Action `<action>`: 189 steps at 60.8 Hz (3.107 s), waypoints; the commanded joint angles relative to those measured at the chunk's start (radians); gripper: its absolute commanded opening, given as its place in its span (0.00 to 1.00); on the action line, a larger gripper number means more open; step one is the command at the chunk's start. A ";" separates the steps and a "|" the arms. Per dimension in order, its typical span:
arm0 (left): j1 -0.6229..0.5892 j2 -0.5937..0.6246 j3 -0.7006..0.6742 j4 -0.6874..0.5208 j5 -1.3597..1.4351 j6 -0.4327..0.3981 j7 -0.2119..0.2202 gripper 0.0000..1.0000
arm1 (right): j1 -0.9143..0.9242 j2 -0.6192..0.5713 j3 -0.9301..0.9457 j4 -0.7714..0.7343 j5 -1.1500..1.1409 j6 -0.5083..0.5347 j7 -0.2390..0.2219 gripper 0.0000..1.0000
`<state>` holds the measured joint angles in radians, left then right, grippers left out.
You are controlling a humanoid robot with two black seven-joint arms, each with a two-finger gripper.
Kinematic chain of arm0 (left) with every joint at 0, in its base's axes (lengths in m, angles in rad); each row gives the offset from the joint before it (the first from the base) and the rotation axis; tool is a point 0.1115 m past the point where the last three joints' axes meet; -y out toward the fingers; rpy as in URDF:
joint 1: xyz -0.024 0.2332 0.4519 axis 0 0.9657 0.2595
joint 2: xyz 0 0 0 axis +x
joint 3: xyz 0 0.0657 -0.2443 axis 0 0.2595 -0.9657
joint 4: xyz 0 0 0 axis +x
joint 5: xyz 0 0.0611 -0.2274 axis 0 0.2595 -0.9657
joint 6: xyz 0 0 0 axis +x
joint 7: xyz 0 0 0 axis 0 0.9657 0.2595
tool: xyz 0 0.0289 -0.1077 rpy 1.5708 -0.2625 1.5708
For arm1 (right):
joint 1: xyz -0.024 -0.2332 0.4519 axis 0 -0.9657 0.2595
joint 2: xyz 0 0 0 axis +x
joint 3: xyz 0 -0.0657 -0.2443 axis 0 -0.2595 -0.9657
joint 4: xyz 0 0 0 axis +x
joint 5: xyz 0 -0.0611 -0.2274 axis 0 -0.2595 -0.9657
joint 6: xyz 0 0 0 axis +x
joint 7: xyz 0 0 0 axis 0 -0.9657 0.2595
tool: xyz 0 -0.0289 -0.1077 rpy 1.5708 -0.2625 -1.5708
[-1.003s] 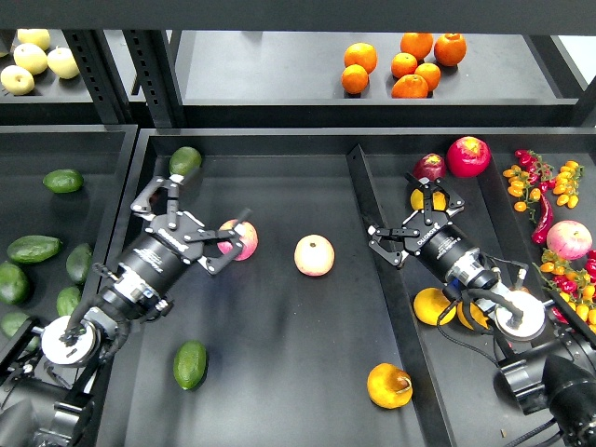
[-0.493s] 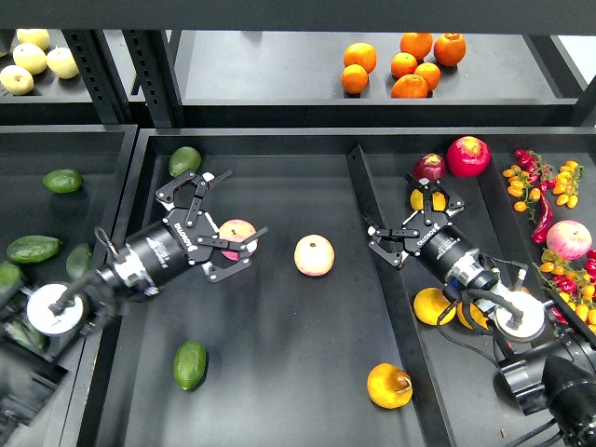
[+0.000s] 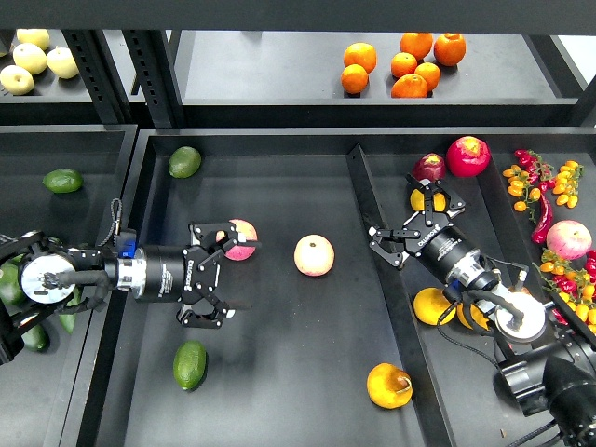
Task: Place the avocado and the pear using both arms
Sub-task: 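Move the left gripper toward the dark green avocado near the robot, then lower the left gripper over the avocado and close on it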
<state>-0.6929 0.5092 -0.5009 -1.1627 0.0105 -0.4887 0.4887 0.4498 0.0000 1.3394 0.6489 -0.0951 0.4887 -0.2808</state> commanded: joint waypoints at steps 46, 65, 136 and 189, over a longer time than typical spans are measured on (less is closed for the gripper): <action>-0.019 0.042 0.185 0.060 0.528 0.000 0.000 0.99 | -0.002 0.000 0.003 0.000 0.000 0.000 0.000 1.00; -0.027 0.020 0.190 0.107 0.689 0.000 0.000 0.99 | -0.003 0.000 0.004 0.000 0.000 0.000 0.000 1.00; -0.010 -0.106 0.234 0.216 0.769 0.000 0.000 0.99 | -0.010 0.000 0.006 0.003 0.000 0.000 0.000 1.00; 0.003 -0.158 0.254 0.262 0.792 0.000 0.000 0.98 | -0.010 0.000 0.006 0.003 0.000 0.000 0.000 1.00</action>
<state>-0.6954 0.3516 -0.2470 -0.9021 0.8001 -0.4886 0.4887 0.4401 0.0000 1.3452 0.6520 -0.0951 0.4887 -0.2807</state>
